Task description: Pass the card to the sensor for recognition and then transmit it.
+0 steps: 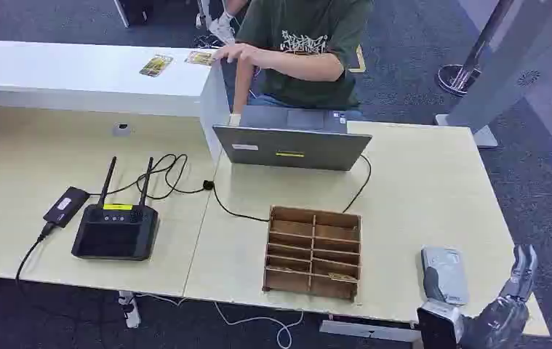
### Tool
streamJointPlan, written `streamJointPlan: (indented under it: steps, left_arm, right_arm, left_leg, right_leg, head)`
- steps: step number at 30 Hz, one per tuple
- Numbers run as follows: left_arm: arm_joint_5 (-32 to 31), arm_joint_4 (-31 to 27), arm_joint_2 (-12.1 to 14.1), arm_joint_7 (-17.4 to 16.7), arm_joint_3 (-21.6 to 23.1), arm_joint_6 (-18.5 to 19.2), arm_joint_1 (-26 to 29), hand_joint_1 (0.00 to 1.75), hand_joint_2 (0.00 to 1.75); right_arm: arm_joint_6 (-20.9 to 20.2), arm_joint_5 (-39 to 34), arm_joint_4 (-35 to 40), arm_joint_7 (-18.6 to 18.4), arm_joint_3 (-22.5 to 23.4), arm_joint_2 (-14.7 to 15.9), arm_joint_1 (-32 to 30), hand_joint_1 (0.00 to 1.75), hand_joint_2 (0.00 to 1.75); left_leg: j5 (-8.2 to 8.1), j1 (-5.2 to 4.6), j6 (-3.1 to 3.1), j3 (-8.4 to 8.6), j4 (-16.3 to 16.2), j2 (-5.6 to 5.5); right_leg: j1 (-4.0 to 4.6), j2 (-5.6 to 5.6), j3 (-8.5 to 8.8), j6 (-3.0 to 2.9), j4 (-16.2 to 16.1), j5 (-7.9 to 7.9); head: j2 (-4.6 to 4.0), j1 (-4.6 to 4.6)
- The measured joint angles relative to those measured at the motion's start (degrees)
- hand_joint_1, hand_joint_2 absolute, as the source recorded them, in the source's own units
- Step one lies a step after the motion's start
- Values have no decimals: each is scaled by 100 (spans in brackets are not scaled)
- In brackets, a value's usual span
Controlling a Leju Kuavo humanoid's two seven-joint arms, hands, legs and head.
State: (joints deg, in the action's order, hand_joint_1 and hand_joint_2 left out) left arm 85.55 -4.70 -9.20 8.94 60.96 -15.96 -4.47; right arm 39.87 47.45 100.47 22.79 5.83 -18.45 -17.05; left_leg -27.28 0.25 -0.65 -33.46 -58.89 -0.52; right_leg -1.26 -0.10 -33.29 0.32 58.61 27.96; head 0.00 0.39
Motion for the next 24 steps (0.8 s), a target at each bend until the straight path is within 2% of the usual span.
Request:
streamJointPlan:
  steps: [7, 24]
  left_arm:
    - [0, 0, 0, 17, 0, 0, 0, 0, 0]
    - [0, 0, 2, 15, 0, -9, 0, 0, 0]
  right_arm:
    - [0, 383, 134, 61, 188, -77, 17, 0, 175]
    - [0, 1148, 610, -177, 555, -103, 109, 0, 175]
  left_leg:
    - [0, 0, 0, 0, 0, 0]
    - [0, 0, 0, 0, 0, 0]
  right_leg:
    - [0, 0, 0, 0, 0, 0]
    - [0, 0, 0, 0, -1, 0]
  head:
    - [0, 2]
    - [0, 0]
